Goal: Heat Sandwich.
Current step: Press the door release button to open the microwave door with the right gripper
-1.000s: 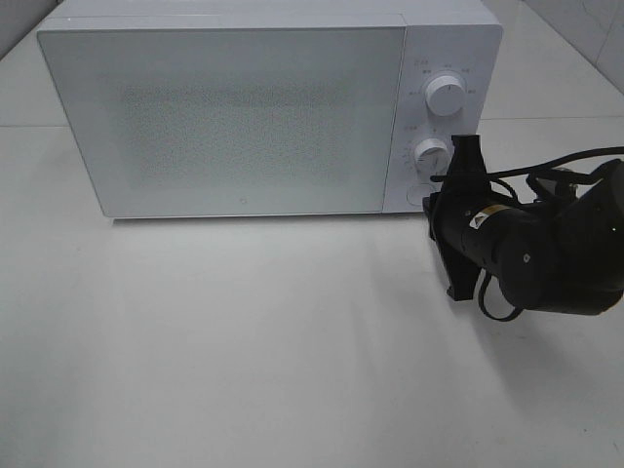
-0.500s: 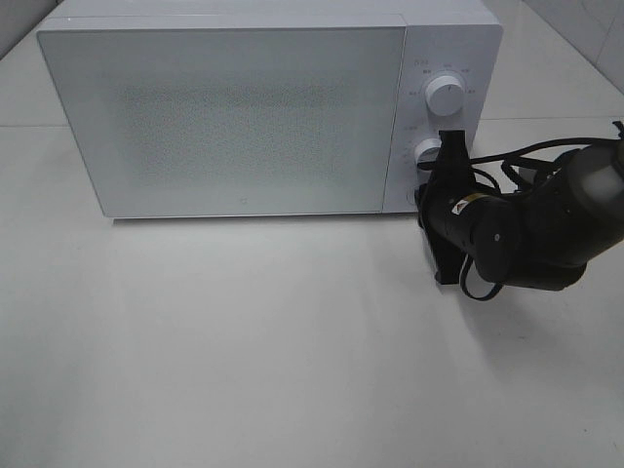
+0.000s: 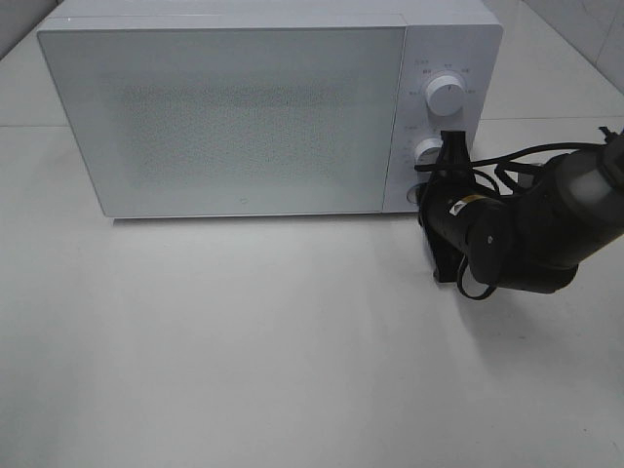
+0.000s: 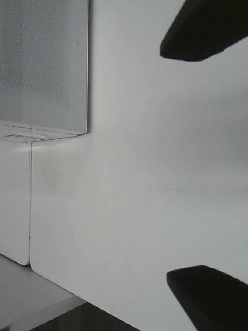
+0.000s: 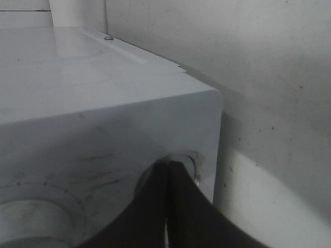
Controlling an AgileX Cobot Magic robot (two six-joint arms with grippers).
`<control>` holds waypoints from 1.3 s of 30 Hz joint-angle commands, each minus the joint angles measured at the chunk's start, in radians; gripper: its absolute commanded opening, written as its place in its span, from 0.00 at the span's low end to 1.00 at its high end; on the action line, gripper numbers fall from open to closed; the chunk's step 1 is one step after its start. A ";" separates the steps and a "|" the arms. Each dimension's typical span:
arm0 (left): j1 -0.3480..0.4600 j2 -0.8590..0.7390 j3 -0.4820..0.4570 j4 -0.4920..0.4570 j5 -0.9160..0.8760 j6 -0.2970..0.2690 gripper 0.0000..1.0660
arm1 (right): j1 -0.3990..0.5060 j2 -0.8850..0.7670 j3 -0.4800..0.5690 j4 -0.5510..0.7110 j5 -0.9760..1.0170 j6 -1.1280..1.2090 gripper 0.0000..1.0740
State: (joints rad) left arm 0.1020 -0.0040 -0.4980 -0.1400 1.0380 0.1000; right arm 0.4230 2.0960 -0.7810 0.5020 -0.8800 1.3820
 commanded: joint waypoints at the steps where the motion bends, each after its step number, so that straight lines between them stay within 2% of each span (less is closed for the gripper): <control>1: 0.003 -0.028 0.003 0.000 -0.002 -0.001 0.97 | -0.015 -0.011 -0.030 0.003 -0.153 -0.014 0.00; 15: 0.003 -0.028 0.003 0.000 -0.002 -0.001 0.97 | -0.016 0.085 -0.141 -0.020 -0.291 0.011 0.00; 39: 0.003 -0.028 0.003 0.000 -0.002 -0.001 0.97 | -0.015 0.085 -0.145 -0.041 -0.233 0.012 0.00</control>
State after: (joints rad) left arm 0.1020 -0.0040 -0.4980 -0.1400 1.0380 0.1000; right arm 0.4370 2.1750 -0.8390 0.5290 -0.9430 1.3900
